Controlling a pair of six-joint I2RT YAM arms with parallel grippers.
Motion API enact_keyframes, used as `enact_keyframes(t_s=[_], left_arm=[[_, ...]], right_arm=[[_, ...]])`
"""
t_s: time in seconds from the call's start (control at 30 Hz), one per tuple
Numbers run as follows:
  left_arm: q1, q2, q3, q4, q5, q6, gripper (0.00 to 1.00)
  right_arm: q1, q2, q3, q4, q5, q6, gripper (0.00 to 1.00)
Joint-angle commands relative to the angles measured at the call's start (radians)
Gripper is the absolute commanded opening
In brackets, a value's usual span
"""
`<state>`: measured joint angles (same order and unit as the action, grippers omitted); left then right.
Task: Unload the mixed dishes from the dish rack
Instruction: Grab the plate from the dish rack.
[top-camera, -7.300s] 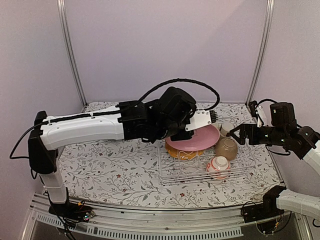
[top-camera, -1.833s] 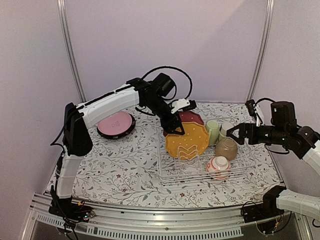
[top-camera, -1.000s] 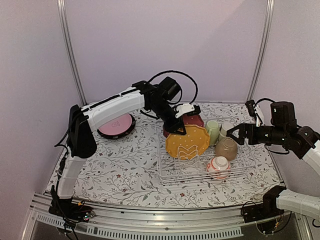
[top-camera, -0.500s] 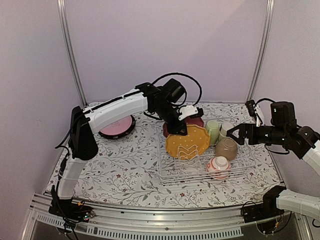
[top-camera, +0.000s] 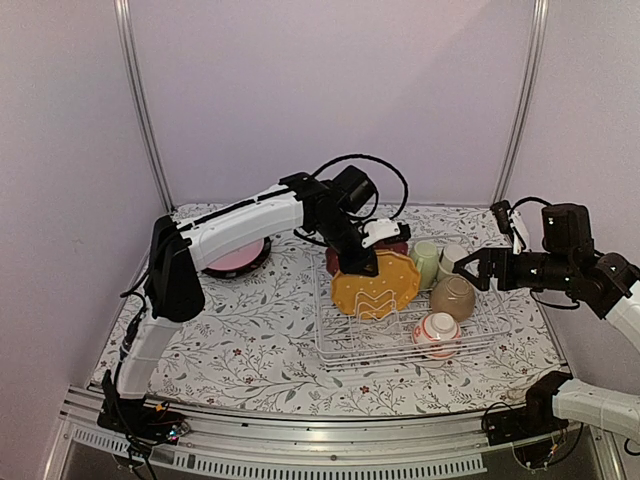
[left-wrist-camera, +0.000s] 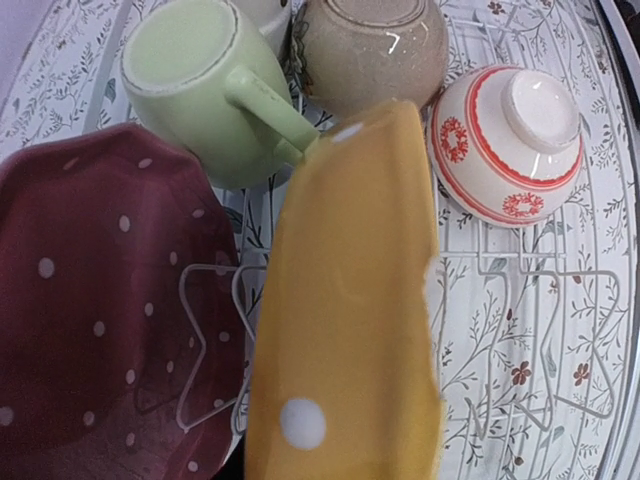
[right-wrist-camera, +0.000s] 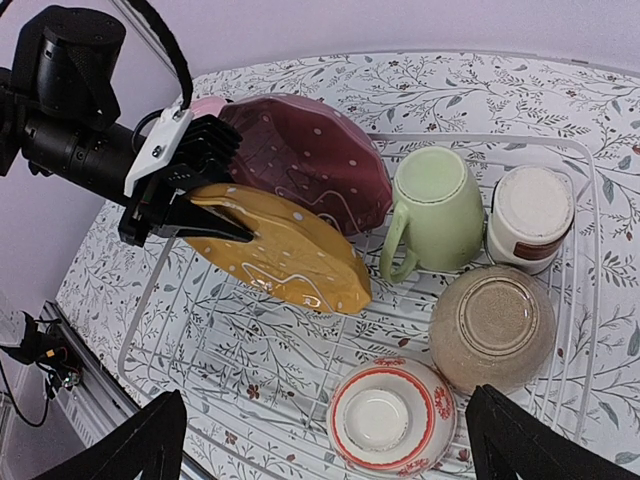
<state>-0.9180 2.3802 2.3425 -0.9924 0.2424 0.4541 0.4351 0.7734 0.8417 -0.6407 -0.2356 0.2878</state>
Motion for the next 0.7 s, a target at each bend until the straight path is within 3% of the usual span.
enact_keyframes(t_s=[0.0, 0.37, 0.67], left_arm=[[-0.023, 0.003, 0.025, -0.014, 0.023, 0.001, 0.22], [-0.024, -0.065, 0.044, 0.004, 0.018, -0.016, 0.06], [-0.052, -0.114, 0.047, 0.032, -0.060, 0.016, 0.00]], right_arm=[[-0.008, -0.010, -0.005, -0.023, 0.016, -0.010, 0.99], [-0.007, -0.004, -0.004, -0.023, 0.012, -0.010, 0.99], [-0.007, -0.001, -0.003, -0.022, 0.012, -0.012, 0.99]])
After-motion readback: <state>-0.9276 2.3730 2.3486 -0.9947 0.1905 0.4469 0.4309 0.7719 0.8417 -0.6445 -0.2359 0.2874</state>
